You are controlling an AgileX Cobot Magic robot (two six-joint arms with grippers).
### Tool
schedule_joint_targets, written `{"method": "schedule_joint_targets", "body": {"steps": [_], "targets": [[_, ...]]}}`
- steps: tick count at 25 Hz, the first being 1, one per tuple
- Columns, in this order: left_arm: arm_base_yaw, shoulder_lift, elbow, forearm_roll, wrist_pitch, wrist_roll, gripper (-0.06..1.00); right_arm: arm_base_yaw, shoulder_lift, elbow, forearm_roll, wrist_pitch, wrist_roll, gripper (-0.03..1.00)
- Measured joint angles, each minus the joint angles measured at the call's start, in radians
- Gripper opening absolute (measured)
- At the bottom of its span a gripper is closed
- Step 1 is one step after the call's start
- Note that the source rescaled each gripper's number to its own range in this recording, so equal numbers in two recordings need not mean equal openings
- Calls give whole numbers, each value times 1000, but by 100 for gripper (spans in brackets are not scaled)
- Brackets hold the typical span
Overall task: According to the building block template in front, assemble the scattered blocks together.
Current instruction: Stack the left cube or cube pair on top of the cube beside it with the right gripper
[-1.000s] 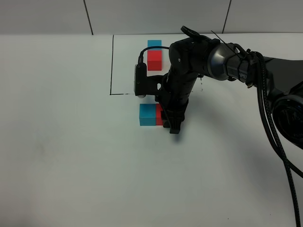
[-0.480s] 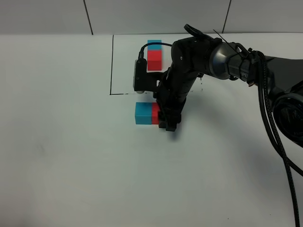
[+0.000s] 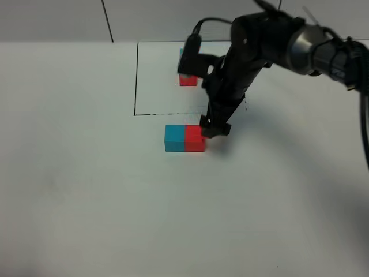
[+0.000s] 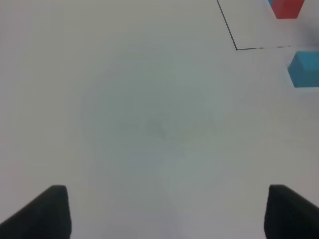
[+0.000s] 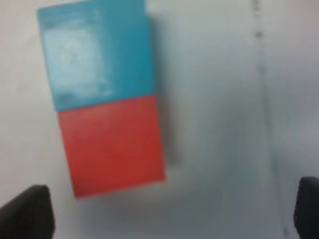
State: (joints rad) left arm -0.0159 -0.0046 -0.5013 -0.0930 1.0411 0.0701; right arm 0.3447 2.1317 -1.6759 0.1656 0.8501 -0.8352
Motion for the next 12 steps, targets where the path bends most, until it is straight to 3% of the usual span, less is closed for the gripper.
{"method": "schedule_joint_targets", "body": {"steps": [5,10,12], "targets": [[0,0,0,0,0,0,86,-111,-253,250,23,-229,94,95],[0,0,0,0,0,0,86,-199,-536,634,64,-507,230,95],[0,0,0,0,0,0,86,-219,-624,755,68,-576,281,95]]}}
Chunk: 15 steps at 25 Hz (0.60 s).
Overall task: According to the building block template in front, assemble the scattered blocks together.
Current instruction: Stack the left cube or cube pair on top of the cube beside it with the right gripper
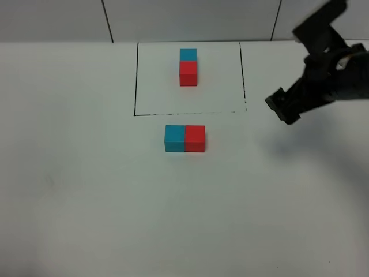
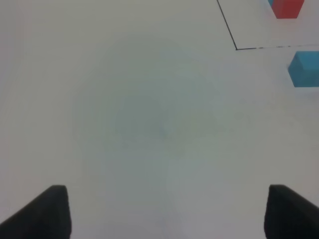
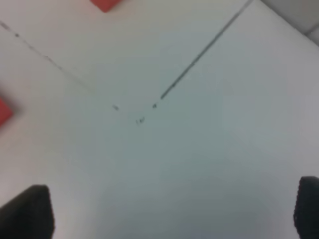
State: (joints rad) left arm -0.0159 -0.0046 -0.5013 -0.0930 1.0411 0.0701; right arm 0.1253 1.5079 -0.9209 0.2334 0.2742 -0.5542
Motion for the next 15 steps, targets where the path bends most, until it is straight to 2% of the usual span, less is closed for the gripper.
{"method": "schedule_joint_targets", "body": {"steps": [4,8,11,15], "targets": [[0,0,0,0,0,0,86,-10,-116,133,1,-41,108,95],[0,0,0,0,0,0,86,-10,-127,142,0,-15,120,95],[0,0,0,0,0,0,86,23,-76,74,-8,65,54,95],[0,0,0,0,0,0,86,135,83,-146,-54,262,-80,95]]}}
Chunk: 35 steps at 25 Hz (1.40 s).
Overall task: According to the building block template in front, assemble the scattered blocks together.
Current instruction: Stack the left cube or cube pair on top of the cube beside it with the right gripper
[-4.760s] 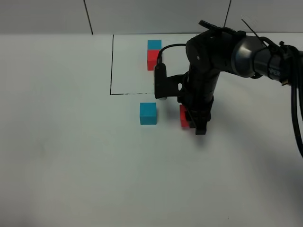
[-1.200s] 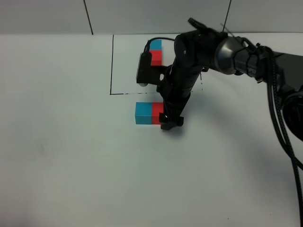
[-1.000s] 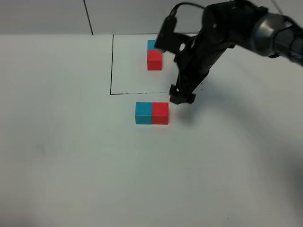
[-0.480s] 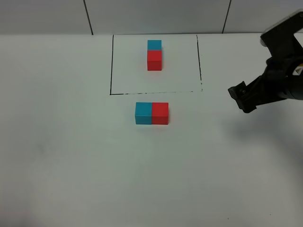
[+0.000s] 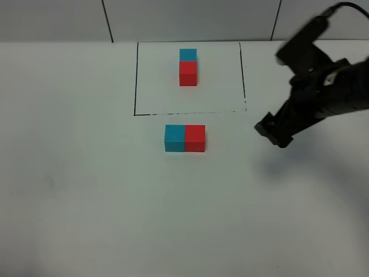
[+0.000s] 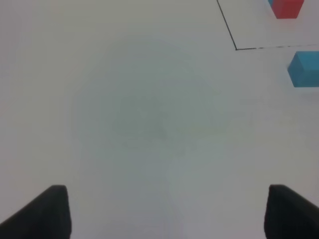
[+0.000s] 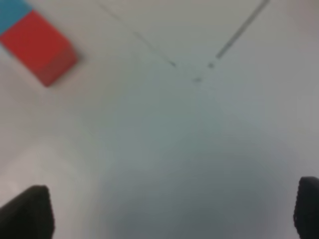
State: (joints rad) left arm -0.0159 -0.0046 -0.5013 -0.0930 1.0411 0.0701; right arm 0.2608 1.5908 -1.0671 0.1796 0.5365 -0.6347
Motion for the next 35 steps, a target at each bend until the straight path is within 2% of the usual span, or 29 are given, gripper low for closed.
{"method": "schedule_joint_targets", "body": {"steps": [3,8,12,17,25,32,35], "targets": [[0,0,0,0,0,0,86,95,164,-228,-52,172,-53,95],[0,0,0,0,0,0,86,223,464,-609,-151,448,-67,95],[0,0,0,0,0,0,86,267,648,-824,-180,580,-88,93],[0,0,0,0,0,0,86,275,785,-967,-180,615,-94,89],[0,0,0,0,0,0,86,274,847,-993,-166,612,-120,71],[0,0,0,0,0,0,86,274,874,-996,-157,603,-115,45],[0,0,0,0,0,0,86,274,883,-996,-169,603,-90,26]]}}
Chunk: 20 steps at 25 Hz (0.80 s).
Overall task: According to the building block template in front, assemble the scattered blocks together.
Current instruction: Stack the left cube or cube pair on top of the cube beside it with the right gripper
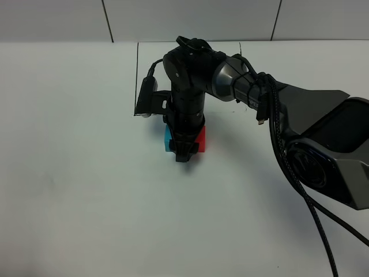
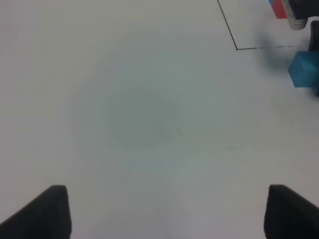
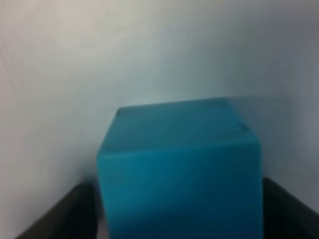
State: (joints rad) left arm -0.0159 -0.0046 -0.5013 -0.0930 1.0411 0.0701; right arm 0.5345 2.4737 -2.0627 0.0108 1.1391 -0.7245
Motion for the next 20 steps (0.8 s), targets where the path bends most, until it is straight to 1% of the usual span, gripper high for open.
{"method": "schedule_joint_targets", "body": {"steps": [1,2,3,6,8,9,11,13,15,16,17,20], "targets": [[0,0,0,0,0,0,86,0,0,0,-11,1,12,17],[0,0,0,0,0,0,86,0,0,0,-31,1,29,4],[0,0,0,0,0,0,86,0,0,0,-48,2,52,0],[0,0,0,0,0,0,86,0,0,0,-115,13,126,0],[0,0,0,0,0,0,86,-1,-6,0,-131,32,174,0],[0,0,0,0,0,0,86,-2,-13,0,-128,43,218,0],[0,0,0,0,0,0,86,-2,-37,0,-107,59,366,0],[0,0,0,0,0,0,86,-2,-73,0,-80,66,620,0],[0,0,0,0,0,0,86,-1,-105,-1,-70,69,839,0],[0,0,0,0,0,0,86,-1,-113,-1,-70,69,924,0],[0,0,0,0,0,0,86,-1,-116,-1,-70,69,991,0],[0,0,0,0,0,0,86,-1,-116,7,-71,73,1145,0]]}}
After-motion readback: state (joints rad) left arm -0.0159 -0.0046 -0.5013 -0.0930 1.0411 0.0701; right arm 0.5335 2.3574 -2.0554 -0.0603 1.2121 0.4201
